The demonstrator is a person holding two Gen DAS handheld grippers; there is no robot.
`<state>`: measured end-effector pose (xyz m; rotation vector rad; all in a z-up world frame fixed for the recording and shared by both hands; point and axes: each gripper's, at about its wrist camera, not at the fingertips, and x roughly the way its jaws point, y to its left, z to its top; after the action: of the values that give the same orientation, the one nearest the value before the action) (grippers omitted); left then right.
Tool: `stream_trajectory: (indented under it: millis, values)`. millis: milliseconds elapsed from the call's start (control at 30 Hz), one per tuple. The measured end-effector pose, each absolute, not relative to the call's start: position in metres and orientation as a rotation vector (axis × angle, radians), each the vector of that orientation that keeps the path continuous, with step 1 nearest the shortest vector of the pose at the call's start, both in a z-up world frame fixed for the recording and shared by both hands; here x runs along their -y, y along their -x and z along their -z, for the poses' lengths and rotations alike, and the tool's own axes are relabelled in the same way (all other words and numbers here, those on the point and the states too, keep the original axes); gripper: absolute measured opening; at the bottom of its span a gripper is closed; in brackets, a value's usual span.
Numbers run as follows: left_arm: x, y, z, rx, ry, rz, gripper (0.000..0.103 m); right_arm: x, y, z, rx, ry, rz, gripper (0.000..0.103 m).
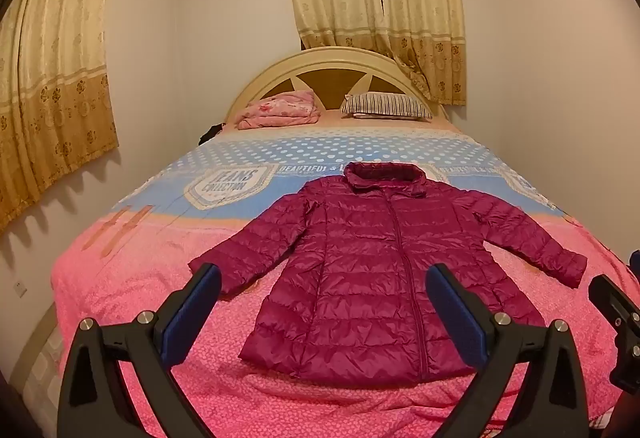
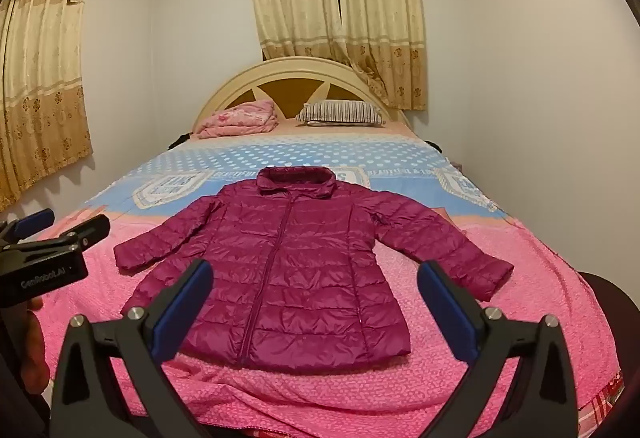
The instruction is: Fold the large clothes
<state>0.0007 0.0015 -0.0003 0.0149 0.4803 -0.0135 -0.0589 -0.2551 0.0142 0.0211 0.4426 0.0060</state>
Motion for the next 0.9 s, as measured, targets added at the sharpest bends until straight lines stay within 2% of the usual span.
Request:
stream_trajectory:
  millis: [900]
  values:
    - [-0.002, -0.006, 0.009, -0.483, -0.053, 0.002, 0.102, 0.254, 0.054, -0.005, -0.464, -0.029, -0.015, 0.103]
